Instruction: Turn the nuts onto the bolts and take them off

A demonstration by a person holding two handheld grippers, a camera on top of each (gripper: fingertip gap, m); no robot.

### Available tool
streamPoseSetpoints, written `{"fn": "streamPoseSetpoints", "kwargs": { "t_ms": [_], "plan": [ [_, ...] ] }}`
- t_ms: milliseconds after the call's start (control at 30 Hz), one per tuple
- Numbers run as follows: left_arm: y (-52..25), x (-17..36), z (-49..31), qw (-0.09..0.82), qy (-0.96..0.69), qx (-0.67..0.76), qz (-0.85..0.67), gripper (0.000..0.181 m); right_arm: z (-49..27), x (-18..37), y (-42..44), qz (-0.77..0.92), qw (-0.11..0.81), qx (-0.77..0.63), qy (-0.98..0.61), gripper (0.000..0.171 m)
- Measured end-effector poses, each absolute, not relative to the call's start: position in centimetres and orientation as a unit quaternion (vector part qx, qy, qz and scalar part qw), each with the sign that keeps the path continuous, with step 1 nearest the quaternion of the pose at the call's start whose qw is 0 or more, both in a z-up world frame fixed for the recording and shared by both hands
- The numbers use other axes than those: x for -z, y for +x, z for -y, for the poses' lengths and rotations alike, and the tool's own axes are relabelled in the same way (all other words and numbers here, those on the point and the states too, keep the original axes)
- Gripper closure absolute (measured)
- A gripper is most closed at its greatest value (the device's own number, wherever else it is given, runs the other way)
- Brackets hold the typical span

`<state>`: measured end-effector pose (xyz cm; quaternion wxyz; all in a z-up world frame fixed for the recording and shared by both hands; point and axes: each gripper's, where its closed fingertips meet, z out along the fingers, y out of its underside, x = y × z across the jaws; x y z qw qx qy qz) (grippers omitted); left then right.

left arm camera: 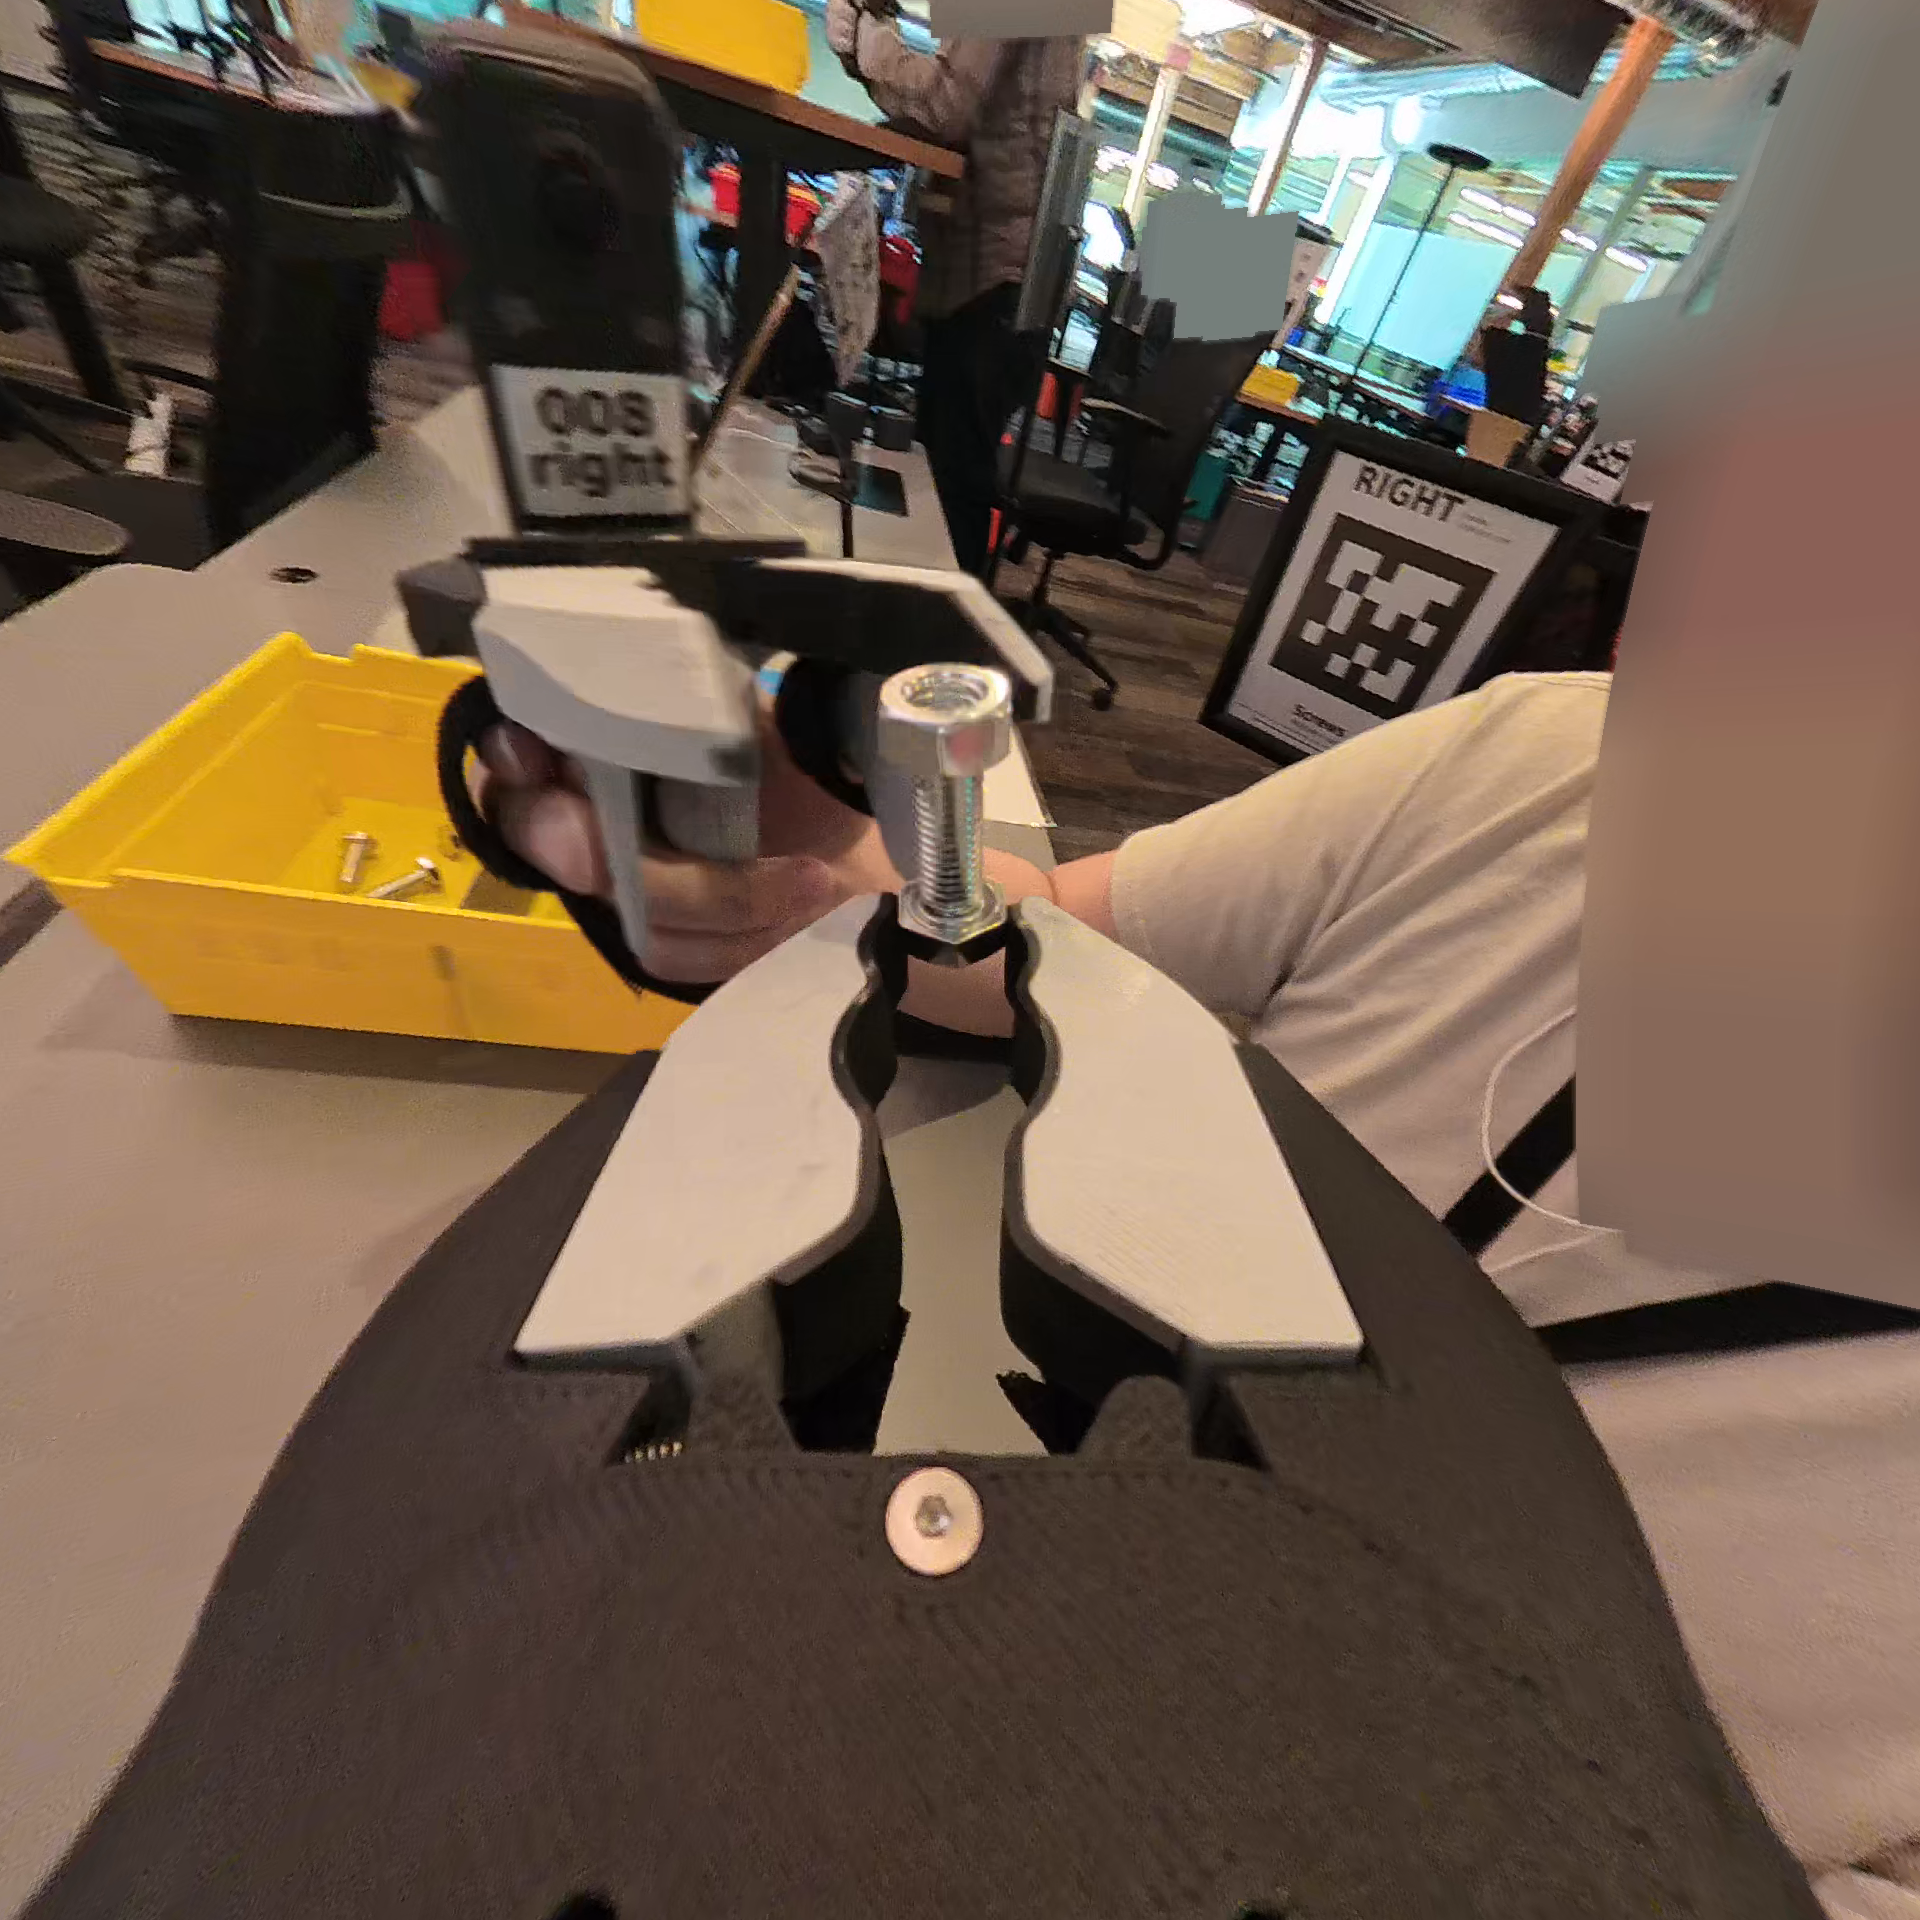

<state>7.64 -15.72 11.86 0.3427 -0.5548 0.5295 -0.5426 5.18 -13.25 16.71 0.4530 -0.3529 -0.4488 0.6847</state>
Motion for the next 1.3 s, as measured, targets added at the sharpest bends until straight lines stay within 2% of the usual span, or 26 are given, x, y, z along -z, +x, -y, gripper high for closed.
{"fn": "streamPoseSetpoints", "kwargs": {
  "t_ms": [33, 200, 467, 567, 833, 967, 1033, 1200, 1300],
  "plan": [
    [7.5, -12.1, 15.1, 0.359, -0.56, 0.536, -0.519, 0.164, 12.7, -17.0, 5.3, 0.442, 0.477, -0.666, -0.366, 0.124],
    [7.1, -12.5, 12.7, 0.443, -0.582, 0.466, -0.497, 0.164, 10.8, -17.5, 5.6, 0.418, 0.557, -0.573, -0.431, 0.123],
    [7.4, -12.2, 13.1, 0.432, -0.585, 0.467, -0.503, 0.164, 10.8, -17.2, 5.5, 0.415, 0.525, -0.597, -0.443, 0.129],
    [7.2, -12.7, 13.7, 0.422, -0.573, 0.489, -0.504, 0.164, 9.9, -17.4, 6.4, 0.399, 0.532, -0.599, -0.446, 0.137],
    [7.4, -12.1, 13.2, 0.425, -0.588, 0.467, -0.505, 0.164, 12.4, -17.3, 5.2, 0.444, 0.52, -0.588, -0.433, 0.136],
    [7.5, -11.9, 13.5, 0.419, -0.587, 0.467, -0.511, 0.163, 12.7, -16.9, 5.0, 0.462, 0.515, -0.578, -0.433, 0.152],
    [7.5, -11.9, 13.7, 0.417, -0.586, 0.467, -0.515, 0.163, 12.9, -16.9, 5.2, 0.47, 0.511, -0.58, -0.425, 0.152],
    [8.0, -11.3, 14.2, 0.405, -0.584, 0.458, -0.534, 0.164, 13.9, -18.9, 6.9, 0.435, 0.459, -0.682, -0.368, 0.152],
    [7.9, -11.3, 14.2, 0.402, -0.586, 0.464, -0.53, 0.164, 12.1, -18.5, 8.5, 0.454, 0.506, -0.609, -0.408, 0.152]
  ]
}}
